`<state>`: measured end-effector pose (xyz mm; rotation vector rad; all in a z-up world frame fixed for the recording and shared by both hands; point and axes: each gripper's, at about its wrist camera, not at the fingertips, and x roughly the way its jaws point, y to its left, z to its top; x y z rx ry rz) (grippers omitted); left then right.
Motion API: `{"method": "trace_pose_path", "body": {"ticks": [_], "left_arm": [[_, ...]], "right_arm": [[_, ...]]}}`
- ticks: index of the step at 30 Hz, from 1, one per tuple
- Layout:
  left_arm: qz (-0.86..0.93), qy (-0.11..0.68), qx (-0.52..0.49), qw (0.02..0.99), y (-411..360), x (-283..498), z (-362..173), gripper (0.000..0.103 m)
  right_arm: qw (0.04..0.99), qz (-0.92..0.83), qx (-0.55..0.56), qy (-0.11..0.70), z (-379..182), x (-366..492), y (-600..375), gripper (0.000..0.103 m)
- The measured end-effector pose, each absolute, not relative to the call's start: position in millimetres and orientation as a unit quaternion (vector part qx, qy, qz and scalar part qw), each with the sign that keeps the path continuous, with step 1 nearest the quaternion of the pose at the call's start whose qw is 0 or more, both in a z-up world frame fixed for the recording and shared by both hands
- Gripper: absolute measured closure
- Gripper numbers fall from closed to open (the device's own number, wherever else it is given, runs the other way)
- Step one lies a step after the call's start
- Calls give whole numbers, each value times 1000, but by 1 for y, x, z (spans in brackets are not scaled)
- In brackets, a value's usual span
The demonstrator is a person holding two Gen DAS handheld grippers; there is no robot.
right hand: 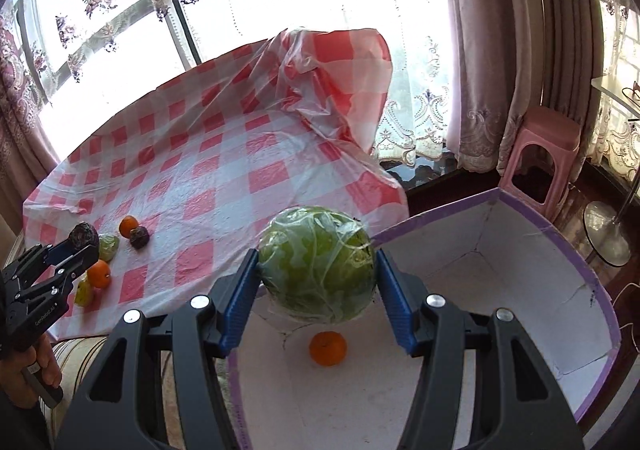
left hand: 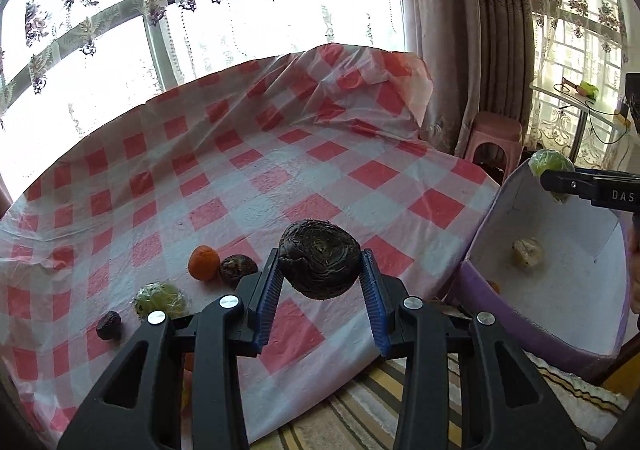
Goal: Organize fruits
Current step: 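Carry the dark plum and green bagged fruit into the white box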
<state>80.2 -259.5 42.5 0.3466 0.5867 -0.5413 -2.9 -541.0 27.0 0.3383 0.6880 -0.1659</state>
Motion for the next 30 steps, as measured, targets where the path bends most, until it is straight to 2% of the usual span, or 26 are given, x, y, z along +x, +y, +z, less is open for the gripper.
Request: {"method": "trace_pose_path", "body": {"ticks": [8, 17, 30], "left_arm": [[-338, 286, 201, 874, -325, 66, 37, 65], [-438, 307, 280, 797, -417, 39, 4, 65], [-438, 376, 384, 721, -497, 42, -52, 65]], "right_arm": [[907, -157, 174, 350, 9, -4, -604, 45], [878, -193, 183, 398, -27, 8, -643, 45], [857, -203, 197, 430, -62, 36, -670, 45]]}}
